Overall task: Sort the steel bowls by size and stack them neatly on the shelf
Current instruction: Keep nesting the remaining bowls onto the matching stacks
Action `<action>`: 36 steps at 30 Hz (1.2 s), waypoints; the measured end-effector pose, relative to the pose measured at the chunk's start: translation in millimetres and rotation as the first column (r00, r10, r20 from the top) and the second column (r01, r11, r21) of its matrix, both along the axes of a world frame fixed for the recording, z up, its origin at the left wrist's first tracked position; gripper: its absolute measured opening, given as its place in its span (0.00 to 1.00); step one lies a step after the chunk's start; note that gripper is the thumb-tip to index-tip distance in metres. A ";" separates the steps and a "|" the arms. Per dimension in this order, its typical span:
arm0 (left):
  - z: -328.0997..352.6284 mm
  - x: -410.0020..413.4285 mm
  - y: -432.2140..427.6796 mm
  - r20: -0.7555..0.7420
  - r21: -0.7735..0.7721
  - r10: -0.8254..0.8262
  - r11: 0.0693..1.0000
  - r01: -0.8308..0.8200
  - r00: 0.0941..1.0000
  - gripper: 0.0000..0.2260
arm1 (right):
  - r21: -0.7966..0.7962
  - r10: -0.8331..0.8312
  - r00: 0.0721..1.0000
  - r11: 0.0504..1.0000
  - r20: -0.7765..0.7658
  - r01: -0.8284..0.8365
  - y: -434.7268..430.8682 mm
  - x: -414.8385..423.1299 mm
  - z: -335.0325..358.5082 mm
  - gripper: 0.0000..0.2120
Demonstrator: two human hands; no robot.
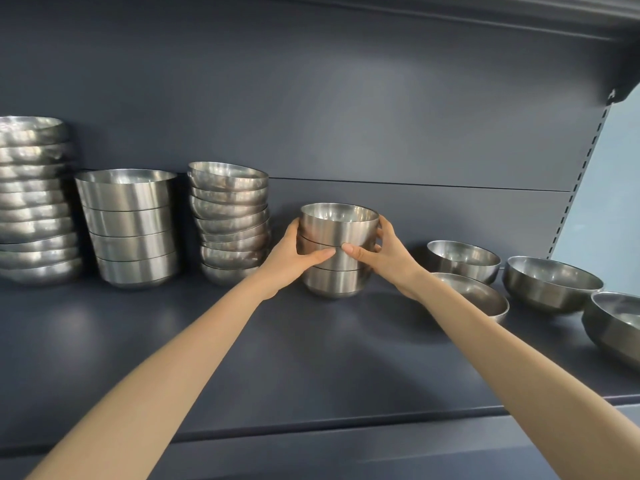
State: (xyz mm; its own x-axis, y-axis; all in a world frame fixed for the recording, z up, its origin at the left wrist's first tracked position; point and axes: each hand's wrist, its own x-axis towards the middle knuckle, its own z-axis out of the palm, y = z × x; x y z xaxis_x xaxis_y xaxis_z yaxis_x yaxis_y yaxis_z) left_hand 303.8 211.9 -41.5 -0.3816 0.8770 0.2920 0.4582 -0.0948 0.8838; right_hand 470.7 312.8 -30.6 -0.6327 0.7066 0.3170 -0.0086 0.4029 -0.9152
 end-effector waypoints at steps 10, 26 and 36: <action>0.2 4.2 4.7 0.001 0.054 0.142 0.988 -0.142 0.990 0.39 | -0.048 -0.022 1.000 0.999 0.017 0.023 -1.9 -18.3 3.7 0.43; 15.2 90.6 -28.5 -0.435 0.003 -0.109 0.992 0.123 0.894 0.41 | 0.303 -0.342 0.920 0.912 0.193 0.276 9.6 95.7 24.4 0.32; -5.8 139.4 21.1 -0.193 -0.365 -0.413 0.872 0.326 0.890 0.52 | 0.151 -0.326 0.921 0.942 0.212 0.299 -15.2 181.7 -22.1 0.22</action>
State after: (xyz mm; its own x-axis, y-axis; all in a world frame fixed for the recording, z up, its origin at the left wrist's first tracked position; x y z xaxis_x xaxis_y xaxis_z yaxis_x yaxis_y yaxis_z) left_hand 443.2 233.0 -47.2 0.0395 0.9990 0.0196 0.6589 -0.0408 0.7511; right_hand 652.4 297.6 -52.7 -0.4506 0.8480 0.2789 0.3403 0.4520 -0.8246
